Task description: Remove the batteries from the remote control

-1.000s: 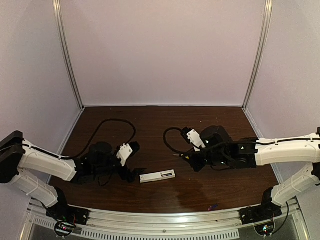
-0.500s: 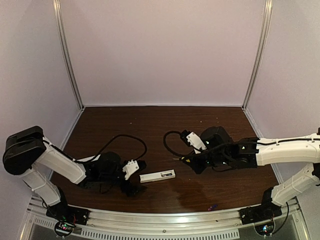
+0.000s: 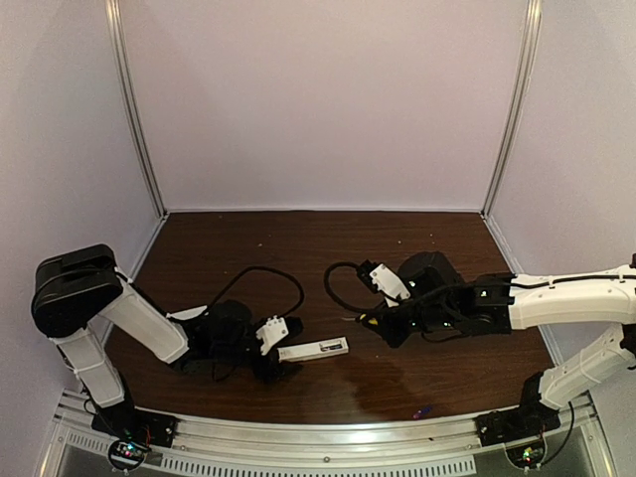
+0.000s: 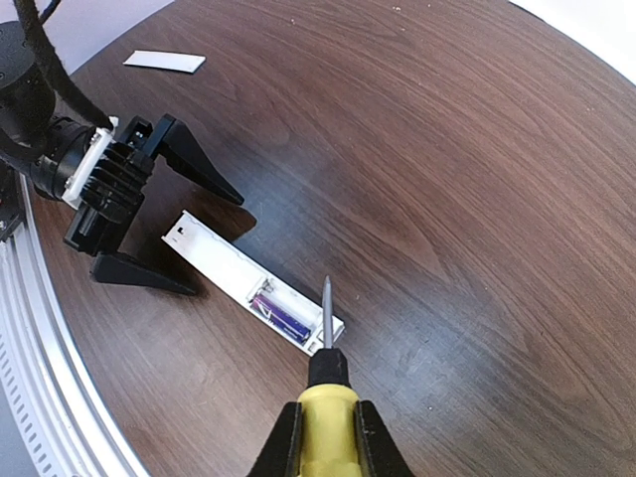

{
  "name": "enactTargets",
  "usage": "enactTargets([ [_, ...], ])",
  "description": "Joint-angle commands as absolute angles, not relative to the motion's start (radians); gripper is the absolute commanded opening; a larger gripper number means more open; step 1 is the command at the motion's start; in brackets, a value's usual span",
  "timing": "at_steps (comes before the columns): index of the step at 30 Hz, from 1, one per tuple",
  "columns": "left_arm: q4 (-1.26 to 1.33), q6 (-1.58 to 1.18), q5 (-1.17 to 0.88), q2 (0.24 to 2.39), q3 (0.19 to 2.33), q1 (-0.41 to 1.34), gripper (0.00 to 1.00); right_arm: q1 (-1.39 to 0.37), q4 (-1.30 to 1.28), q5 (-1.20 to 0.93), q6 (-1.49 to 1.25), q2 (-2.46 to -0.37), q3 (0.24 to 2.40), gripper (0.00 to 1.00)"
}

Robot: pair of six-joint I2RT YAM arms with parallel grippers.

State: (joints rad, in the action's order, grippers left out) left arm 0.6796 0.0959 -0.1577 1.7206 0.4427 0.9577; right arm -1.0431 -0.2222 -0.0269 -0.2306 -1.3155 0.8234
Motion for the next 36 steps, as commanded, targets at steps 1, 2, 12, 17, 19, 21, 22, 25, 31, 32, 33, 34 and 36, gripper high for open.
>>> enactTargets([
  [1, 0.755, 0.140, -0.157, 1.753, 0.451, 0.963, 0.81, -1.045, -0.237, -0.033, -0.227, -1.308, 0.821, 0.00],
  [2, 0.756, 0.147, -0.158, 1.756, 0.453, 0.962, 0.80, -1.045, -0.240, -0.034, -0.227, -1.307, 0.820, 0.00],
  [12, 0.717, 0.184, -0.233, 1.798, 0.497, 0.950, 0.69, -1.045, -0.238, -0.038, -0.226, -1.310, 0.822, 0.00],
  [17, 0.680, 0.187, -0.284, 1.819, 0.531, 0.930, 0.62, -1.045, -0.245, -0.038, -0.222, -1.312, 0.824, 0.00],
  [19, 0.666, 0.190, -0.303, 1.827, 0.541, 0.925, 0.62, -1.045, -0.244, -0.038, -0.222, -1.314, 0.824, 0.00],
  [21, 0.654, 0.190, -0.322, 1.835, 0.552, 0.921, 0.62, -1.045, -0.245, -0.038, -0.221, -1.315, 0.824, 0.00],
  [22, 0.650, 0.190, -0.332, 1.840, 0.557, 0.918, 0.61, -1.045, -0.243, -0.039, -0.221, -1.316, 0.824, 0.00],
  [25, 0.641, 0.190, -0.369, 1.857, 0.575, 0.911, 0.57, -1.045, -0.245, -0.041, -0.218, -1.321, 0.828, 0.00],
  [31, 0.603, 0.192, -0.414, 1.892, 0.618, 0.908, 0.44, -1.045, -0.242, -0.042, -0.218, -1.319, 0.822, 0.00],
  [32, 0.605, 0.192, -0.415, 1.892, 0.618, 0.907, 0.41, -1.045, -0.245, -0.041, -0.218, -1.318, 0.820, 0.00],
  [33, 0.607, 0.190, -0.416, 1.890, 0.618, 0.908, 0.37, -1.045, -0.246, -0.041, -0.219, -1.317, 0.819, 0.00],
  [34, 0.604, 0.190, -0.416, 1.889, 0.621, 0.908, 0.34, -1.045, -0.248, -0.038, -0.219, -1.315, 0.818, 0.00],
  [36, 0.598, 0.192, -0.415, 1.881, 0.623, 0.908, 0.28, -1.046, -0.250, -0.029, -0.221, -1.310, 0.817, 0.00],
])
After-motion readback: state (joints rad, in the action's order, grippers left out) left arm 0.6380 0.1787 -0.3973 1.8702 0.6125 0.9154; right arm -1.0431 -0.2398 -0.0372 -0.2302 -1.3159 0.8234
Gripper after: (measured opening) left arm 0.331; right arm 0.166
